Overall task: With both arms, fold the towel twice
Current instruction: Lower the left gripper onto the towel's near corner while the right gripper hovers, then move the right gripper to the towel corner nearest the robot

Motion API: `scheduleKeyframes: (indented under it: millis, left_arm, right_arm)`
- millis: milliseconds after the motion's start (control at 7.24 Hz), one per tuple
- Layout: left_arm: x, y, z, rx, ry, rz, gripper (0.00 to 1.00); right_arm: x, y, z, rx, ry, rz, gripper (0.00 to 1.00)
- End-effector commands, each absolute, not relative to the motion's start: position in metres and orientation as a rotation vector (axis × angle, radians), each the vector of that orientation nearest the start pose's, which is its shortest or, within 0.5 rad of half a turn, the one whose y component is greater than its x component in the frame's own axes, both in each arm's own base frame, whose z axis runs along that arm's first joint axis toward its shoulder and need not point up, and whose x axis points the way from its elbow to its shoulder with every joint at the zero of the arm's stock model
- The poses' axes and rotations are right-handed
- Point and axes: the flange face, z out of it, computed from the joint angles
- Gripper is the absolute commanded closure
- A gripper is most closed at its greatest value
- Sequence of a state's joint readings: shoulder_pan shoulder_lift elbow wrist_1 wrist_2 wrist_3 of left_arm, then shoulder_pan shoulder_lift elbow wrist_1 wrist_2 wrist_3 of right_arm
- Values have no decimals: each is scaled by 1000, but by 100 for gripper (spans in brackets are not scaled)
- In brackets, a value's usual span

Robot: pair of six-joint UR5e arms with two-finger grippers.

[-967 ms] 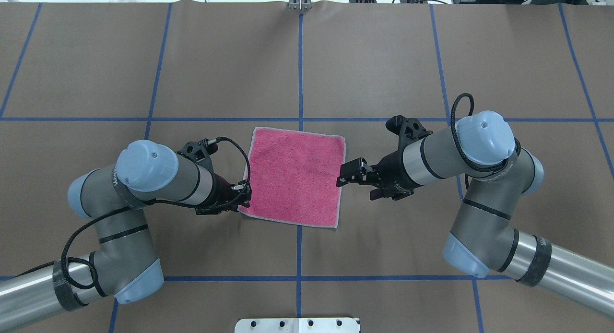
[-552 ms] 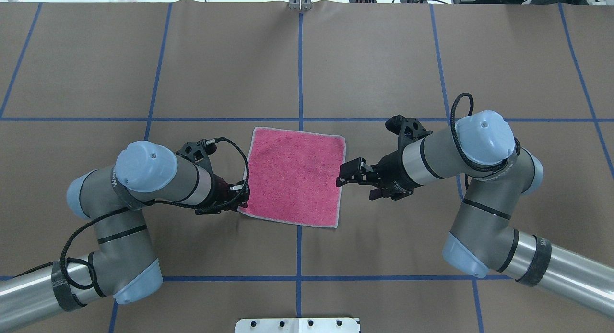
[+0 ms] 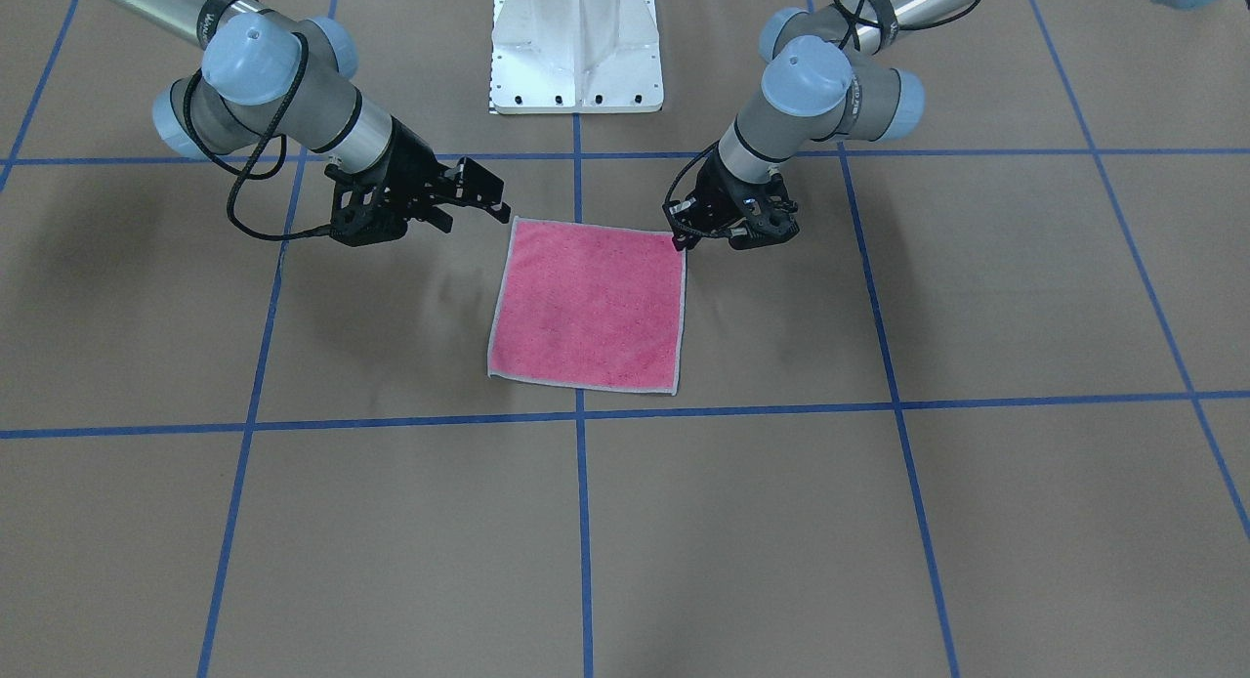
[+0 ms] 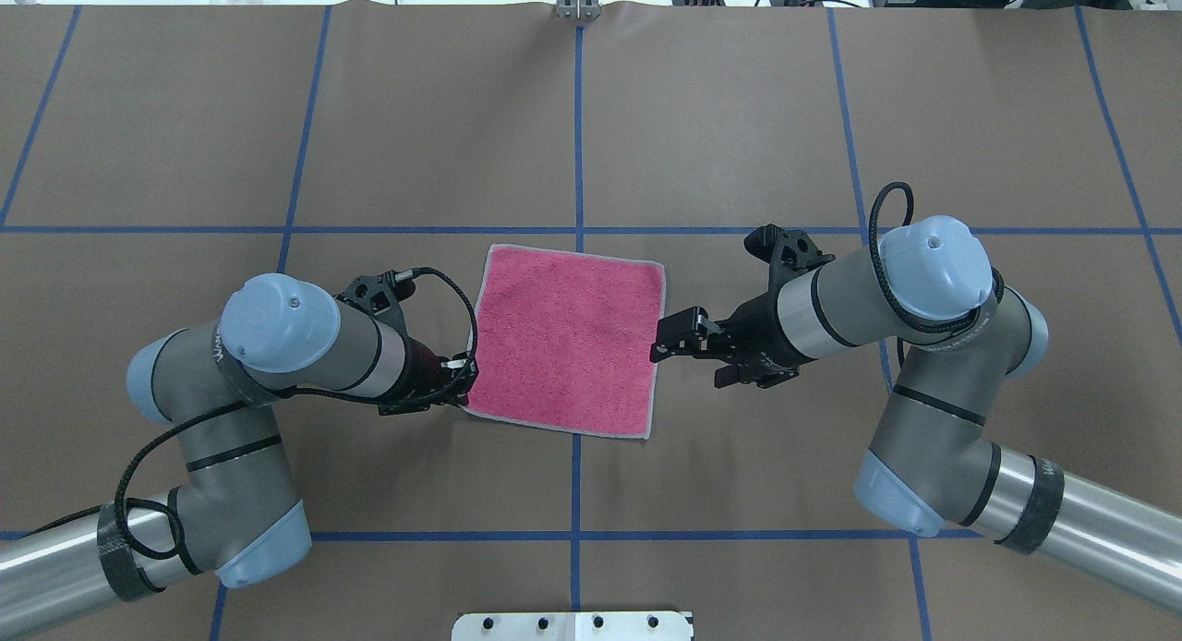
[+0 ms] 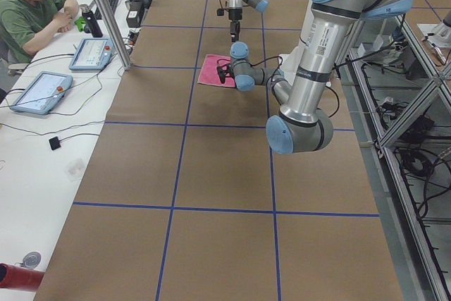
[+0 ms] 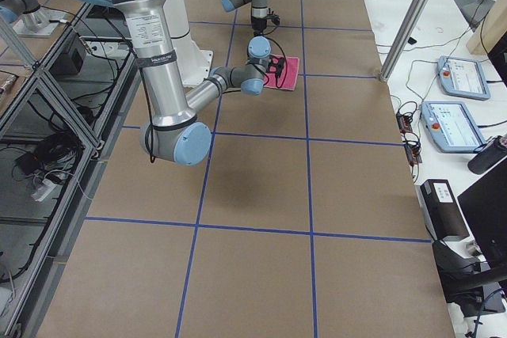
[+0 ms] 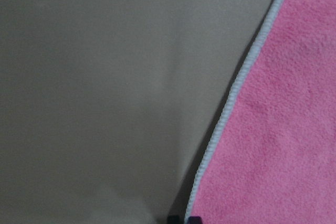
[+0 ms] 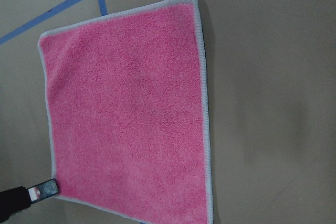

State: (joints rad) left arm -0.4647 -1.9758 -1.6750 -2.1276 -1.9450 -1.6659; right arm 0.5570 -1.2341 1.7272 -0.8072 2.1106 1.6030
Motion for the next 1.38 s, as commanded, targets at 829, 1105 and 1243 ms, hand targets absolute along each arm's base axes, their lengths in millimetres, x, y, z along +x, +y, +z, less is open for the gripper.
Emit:
scheduleKeyframes:
  millis: [829,1105,1243]
  left_arm:
    - [525,-375,309,-133,1119,-300,100]
    - [525,-375,309,-133,1119,-300,100]
    - [525,-375,310,-133,1118,-300,100]
  right_arm:
    - [-517,-330,316,-224,-1248,260,1]
    - [-529,-325,314,-206,-1211,282,1]
    - [-531,-325,316,-207,-1204,284,3]
